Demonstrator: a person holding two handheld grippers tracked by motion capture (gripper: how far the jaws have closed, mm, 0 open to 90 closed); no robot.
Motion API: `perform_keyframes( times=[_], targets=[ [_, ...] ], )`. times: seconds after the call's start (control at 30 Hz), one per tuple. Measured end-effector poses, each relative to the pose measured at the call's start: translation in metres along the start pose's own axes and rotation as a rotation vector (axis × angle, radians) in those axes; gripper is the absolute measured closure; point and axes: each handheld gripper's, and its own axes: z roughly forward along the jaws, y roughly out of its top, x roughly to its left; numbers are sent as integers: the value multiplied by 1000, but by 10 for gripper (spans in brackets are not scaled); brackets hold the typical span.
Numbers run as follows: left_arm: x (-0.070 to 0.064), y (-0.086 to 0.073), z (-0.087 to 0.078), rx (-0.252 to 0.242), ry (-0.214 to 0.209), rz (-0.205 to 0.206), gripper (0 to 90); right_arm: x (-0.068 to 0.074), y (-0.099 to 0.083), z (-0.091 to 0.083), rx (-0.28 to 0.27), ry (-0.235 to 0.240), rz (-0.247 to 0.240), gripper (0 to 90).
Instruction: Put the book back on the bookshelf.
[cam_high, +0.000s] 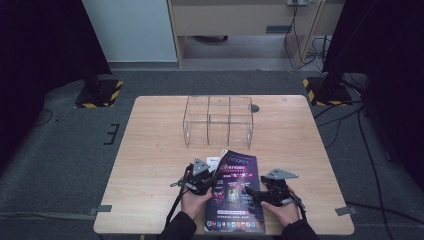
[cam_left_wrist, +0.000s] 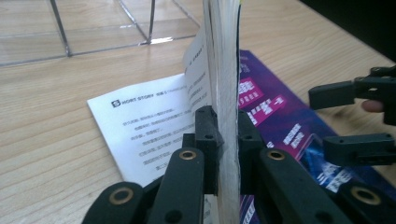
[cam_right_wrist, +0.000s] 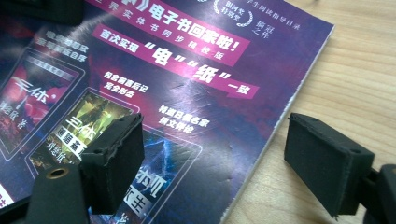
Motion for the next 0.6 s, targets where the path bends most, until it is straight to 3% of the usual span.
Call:
perform_keyframes(
  times=[0.27, 0.6],
  targets=[
    [-5, 6, -8, -39, -38, -8, 838, -6, 2, -8, -34, 11, 22, 179],
    [-13, 13, -20, -88, -61, 4, 839, -8, 5, -14, -59, 23, 9, 167]
  ],
)
